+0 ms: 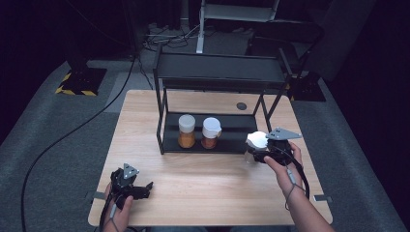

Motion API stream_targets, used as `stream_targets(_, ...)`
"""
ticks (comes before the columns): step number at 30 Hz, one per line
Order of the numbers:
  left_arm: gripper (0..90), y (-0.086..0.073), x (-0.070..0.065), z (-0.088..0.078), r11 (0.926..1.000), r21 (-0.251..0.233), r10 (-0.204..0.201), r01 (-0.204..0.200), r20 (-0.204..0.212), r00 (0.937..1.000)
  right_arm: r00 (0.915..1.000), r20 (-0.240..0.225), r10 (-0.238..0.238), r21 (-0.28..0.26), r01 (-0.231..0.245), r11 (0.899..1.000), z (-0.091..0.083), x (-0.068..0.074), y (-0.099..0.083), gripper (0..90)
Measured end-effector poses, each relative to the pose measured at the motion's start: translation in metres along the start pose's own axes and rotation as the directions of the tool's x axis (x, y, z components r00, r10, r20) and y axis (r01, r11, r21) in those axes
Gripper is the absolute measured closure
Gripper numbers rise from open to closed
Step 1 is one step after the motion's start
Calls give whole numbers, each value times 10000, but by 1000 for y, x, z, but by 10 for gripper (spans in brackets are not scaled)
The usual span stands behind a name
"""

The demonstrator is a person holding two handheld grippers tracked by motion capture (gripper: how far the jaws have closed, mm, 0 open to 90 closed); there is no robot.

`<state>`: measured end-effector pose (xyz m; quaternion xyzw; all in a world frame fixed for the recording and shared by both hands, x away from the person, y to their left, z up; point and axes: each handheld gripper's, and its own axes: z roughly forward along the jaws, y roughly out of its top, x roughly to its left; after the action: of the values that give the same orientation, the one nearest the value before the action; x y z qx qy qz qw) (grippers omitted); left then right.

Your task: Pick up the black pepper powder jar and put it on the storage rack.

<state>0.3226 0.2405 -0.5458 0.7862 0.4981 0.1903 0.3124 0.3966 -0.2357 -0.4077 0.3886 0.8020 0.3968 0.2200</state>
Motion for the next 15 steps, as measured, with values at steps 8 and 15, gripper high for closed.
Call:
stream_targets(8,0,0,0,0,10000,-1,0,0,-2,10000,9999,-29,99,109,-99,9999,-1,-2,13,308)
stream_targets(15,0,0,0,0,10000,2,8,-8,-1,10000,10000,-59,-65,128,66,9999,0,-1,26,308)
